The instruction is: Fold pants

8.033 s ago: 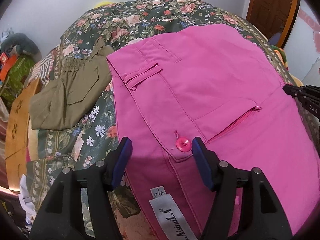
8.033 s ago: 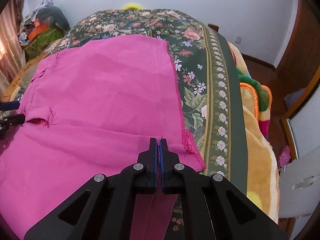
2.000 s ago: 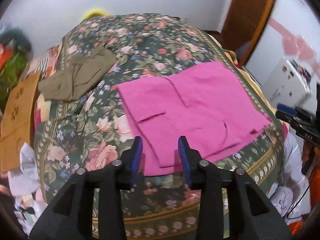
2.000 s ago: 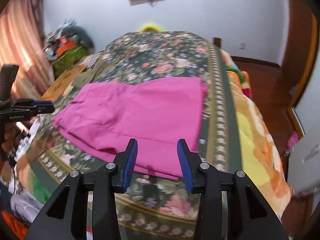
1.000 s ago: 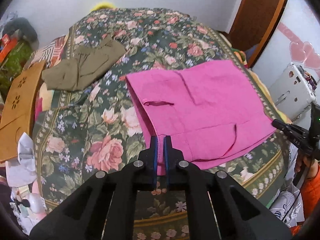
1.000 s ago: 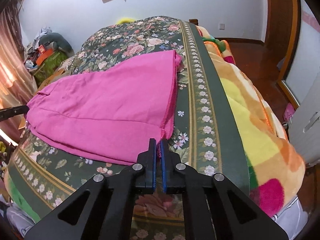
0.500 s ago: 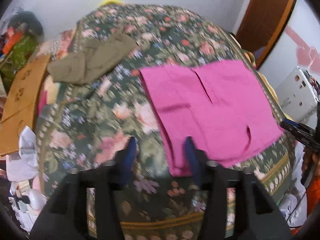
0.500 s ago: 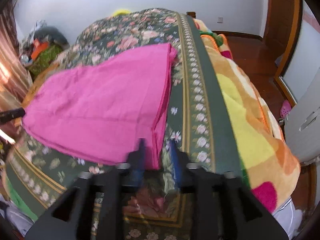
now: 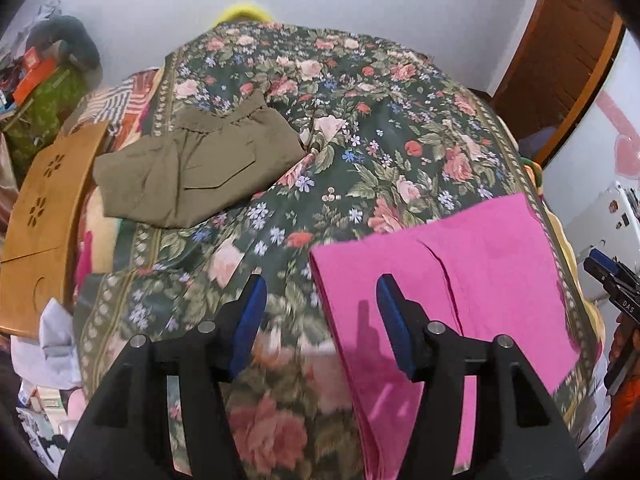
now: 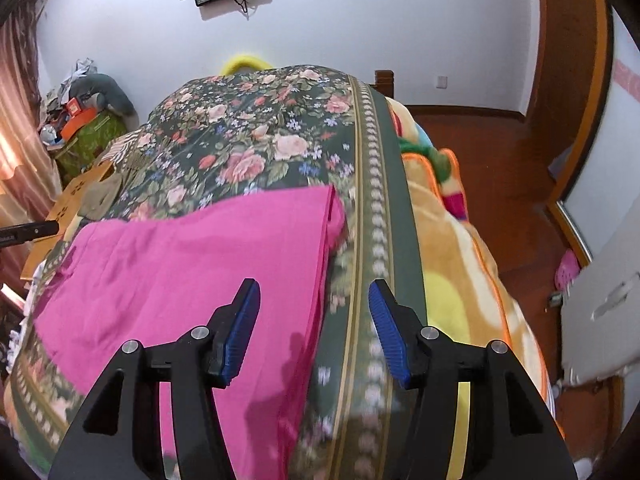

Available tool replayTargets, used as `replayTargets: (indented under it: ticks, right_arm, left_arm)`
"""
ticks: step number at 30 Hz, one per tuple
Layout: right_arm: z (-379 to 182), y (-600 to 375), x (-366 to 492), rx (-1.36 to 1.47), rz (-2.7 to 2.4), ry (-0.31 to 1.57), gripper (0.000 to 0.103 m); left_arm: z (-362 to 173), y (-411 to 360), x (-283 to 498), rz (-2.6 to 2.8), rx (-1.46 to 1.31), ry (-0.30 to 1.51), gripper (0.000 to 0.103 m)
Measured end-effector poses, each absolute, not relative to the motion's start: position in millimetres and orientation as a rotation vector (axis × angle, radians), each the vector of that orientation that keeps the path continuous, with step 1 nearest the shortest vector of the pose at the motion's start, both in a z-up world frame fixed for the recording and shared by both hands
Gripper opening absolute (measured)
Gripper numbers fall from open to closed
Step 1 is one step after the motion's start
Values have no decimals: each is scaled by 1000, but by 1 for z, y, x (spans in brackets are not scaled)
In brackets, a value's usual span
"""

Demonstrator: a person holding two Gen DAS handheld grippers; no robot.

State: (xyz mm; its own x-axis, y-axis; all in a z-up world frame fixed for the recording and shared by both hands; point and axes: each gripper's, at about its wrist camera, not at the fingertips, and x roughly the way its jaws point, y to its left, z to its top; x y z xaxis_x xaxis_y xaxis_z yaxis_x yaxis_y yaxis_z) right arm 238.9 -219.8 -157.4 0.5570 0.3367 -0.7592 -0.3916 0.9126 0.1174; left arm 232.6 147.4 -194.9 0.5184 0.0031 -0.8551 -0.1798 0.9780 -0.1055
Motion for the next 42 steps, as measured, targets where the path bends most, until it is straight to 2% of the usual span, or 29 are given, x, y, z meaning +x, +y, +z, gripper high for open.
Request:
replayTargets:
  ticks: [10,14,15,16,17,19,21,22,25,28,32,34,36,38,42]
  right_arm:
    - [-192,-194,321,-26,444,921,52]
    - [-206,-187,345,13,464,974,52]
    - [-209,-185,348,17,476,988,44]
    - [-212,-181,349,6,489,994,37]
    - [-215,-178,350,-17,495,994,23]
    - [-220,-173,347,-63,485,987,9]
    - [-223,-171,342,-112,464,958,6]
    - [-223,-172,341,-123,460,950,3]
    - [-222,-175,341,-159,432,937,2]
    - [-223,-175,342,-197,427,958,2]
    - [-207,-172,336,-218,419,963,6]
    - [-193,-170,330,-209,420,944,12]
    - [-176,-164,321,-196,458,913,34]
    - [-159,-155,311,-193,507,867,46]
    - [-140,-123,299,-200,617,840,51]
  left_arm:
    - [-248,160,269,27,-374,1108,57]
    - [-257,160,271,-7,-416,1113,51]
    - [-256,158,272,-6,-402,1110,49]
    - [-255,156,272,-3,-385,1106,42]
    - [-255,153,271,-6,-372,1101,35]
    - [-252,150,270,18,-347,1087,29]
    - [-250,144,269,58,-291,1067,24]
    - [-249,140,267,84,-249,1059,23]
    - [-251,131,262,156,-126,1038,23]
    - [-250,126,261,151,-69,1049,23]
    - [-236,127,256,137,-40,1058,32]
    - [-227,131,253,147,-51,1045,35]
    - [-215,134,251,146,-68,1026,38]
    - [-203,133,252,142,-65,1002,43]
    - [-194,118,259,100,-45,985,53]
